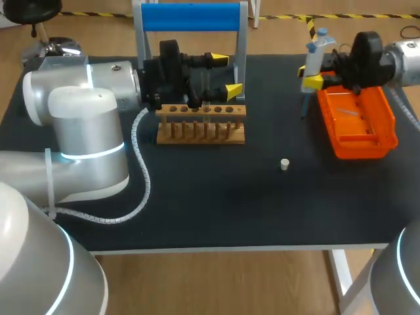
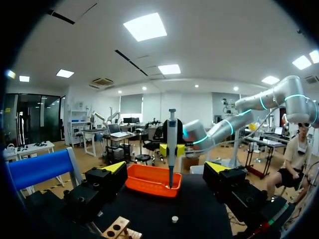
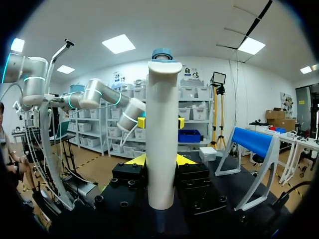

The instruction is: Invert the test tube, pick up the pipette, mount the tip to pipette, aspirate from beaker and dispense into the tube, eject the tip, return the pipette, and cap with the stopper.

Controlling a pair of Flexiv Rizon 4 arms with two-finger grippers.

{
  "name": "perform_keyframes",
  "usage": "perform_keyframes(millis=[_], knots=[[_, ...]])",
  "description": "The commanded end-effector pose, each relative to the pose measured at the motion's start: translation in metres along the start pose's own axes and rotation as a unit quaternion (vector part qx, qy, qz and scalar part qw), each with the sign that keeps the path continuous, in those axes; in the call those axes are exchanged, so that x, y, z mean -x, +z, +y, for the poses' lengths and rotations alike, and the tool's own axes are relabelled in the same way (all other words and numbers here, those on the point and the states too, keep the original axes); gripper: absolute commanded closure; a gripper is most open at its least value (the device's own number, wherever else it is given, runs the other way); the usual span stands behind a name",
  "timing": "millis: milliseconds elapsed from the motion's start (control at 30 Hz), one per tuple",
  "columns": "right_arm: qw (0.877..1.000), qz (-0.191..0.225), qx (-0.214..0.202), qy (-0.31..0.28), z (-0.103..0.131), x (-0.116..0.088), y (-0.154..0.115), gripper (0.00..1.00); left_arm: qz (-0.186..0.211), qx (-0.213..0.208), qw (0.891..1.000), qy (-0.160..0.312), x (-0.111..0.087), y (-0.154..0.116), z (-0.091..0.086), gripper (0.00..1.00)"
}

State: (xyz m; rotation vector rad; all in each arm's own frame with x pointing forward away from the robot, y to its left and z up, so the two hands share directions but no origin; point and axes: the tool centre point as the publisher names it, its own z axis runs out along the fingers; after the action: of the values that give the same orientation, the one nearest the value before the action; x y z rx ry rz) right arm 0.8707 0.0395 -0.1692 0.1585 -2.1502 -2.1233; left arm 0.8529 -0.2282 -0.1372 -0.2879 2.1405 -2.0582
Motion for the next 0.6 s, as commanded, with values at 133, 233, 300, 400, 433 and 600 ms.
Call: perform_keyframes(millis=[133, 233, 300, 400, 433, 600], knots=[[0.999, -0.035, 0.005, -0.001, -0.004, -0.004, 0.031, 1.0, -0.003, -0.001, 1.0, 0.0, -0.001, 0.002, 0.001, 0.0], [1.0, -0.03, 0.008, -0.001, -0.006, -0.004, 0.043, 1.0, -0.003, -0.001, 1.0, 0.0, -0.001, 0.002, 0.001, 0.0], [1.0, -0.027, 0.007, -0.001, -0.008, -0.006, 0.051, 1.0, -0.003, -0.001, 1.0, 0.0, -0.001, 0.002, 0.001, 0.0], [1.0, -0.019, 0.008, -0.001, -0.01, -0.007, 0.065, 1.0, -0.003, -0.001, 1.0, 0.0, -0.001, 0.002, 0.001, 0.0], [1.0, -0.013, 0.01, 0.001, -0.011, -0.008, 0.069, 1.0, -0.003, -0.001, 1.0, 0.0, -0.001, 0.002, 0.001, 0.0], [1.0, -0.001, 0.009, 0.002, -0.012, -0.009, 0.09, 1.0, -0.003, -0.001, 1.0, 0.0, -0.001, 0.002, 0.001, 0.0]])
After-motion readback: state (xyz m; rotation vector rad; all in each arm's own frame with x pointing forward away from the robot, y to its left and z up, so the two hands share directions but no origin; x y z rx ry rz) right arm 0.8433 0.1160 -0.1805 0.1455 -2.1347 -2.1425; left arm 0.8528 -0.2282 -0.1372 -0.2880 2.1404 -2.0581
